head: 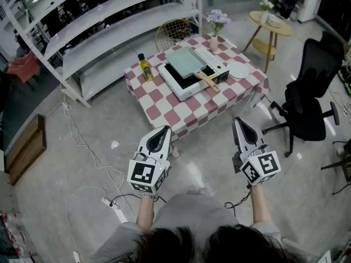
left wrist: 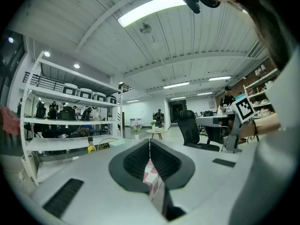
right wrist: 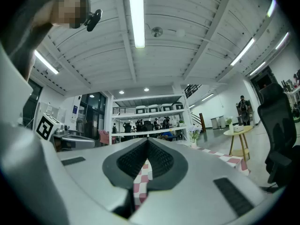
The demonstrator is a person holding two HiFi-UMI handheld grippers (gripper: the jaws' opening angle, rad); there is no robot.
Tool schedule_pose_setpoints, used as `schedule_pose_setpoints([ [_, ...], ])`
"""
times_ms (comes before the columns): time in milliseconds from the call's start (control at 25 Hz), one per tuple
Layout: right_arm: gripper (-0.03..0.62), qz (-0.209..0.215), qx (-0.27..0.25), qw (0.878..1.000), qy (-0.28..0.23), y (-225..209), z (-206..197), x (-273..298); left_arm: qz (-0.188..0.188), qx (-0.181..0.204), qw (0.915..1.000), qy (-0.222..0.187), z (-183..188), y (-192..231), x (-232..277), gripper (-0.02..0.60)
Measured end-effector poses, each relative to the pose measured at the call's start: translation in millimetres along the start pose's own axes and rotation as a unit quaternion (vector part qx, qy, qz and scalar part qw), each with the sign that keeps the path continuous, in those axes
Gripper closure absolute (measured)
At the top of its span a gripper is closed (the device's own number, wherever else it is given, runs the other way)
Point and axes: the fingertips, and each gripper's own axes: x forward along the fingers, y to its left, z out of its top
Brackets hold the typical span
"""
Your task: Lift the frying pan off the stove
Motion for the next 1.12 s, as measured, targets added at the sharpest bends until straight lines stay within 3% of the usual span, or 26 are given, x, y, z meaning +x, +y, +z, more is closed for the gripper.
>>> schedule_pose_setpoints([
  [1120, 0.572, 0.025, 0.038, 0.999, -0.002, -33.6, -5.3, 0.3, 0.023, -0.018, 0.9990, 0.035, -21.2, -30.6, 11.4, 0.552],
])
